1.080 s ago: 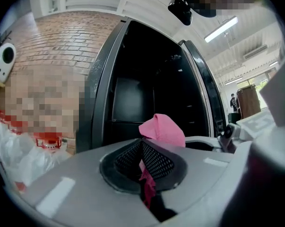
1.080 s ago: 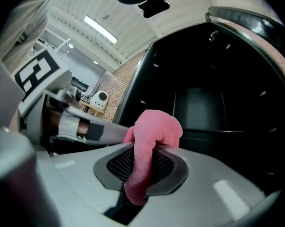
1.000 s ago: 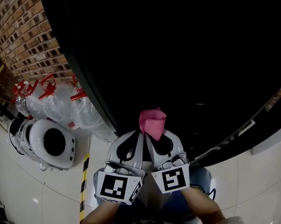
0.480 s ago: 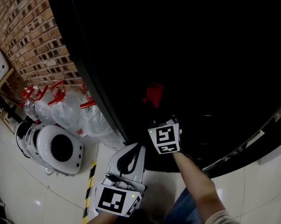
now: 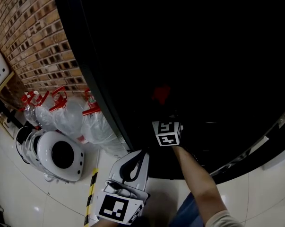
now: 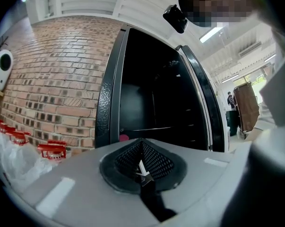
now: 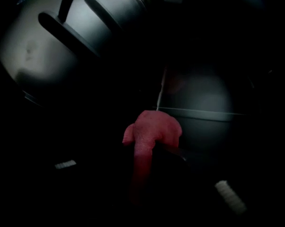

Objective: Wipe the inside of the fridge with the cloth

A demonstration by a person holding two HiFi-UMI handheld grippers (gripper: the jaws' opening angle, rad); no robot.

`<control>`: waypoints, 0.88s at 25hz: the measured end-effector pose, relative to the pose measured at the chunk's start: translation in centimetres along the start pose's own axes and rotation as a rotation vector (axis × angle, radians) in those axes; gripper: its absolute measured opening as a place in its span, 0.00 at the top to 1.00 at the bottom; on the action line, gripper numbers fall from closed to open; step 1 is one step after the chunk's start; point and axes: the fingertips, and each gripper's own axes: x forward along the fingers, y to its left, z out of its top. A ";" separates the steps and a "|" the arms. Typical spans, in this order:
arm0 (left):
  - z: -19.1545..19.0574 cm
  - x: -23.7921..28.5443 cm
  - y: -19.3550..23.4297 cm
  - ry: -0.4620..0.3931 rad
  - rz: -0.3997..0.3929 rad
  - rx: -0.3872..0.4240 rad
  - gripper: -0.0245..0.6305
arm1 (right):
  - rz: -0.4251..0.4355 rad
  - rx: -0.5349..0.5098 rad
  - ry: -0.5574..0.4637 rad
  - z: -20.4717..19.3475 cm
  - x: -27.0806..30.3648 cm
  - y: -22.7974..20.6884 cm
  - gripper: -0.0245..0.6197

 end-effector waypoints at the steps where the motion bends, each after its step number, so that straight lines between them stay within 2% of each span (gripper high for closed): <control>1: 0.0 0.0 -0.1 0.000 -0.003 -0.001 0.95 | -0.007 0.004 0.004 -0.1 0.1 -0.2 0.87; 5: -0.1 0.3 -0.6 0.002 -0.018 -0.002 0.95 | -0.038 0.001 0.018 -0.3 0.0 -1.8 0.87; 11: -0.3 1.1 -1.4 -0.004 -0.041 -0.011 0.95 | -0.131 -0.004 0.031 -0.7 -1.1 -6.6 0.87; 22: 0.4 2.5 -3.8 -0.024 -0.117 -0.033 0.95 | -0.409 0.044 0.125 -4.1 -7.1 -15.6 0.87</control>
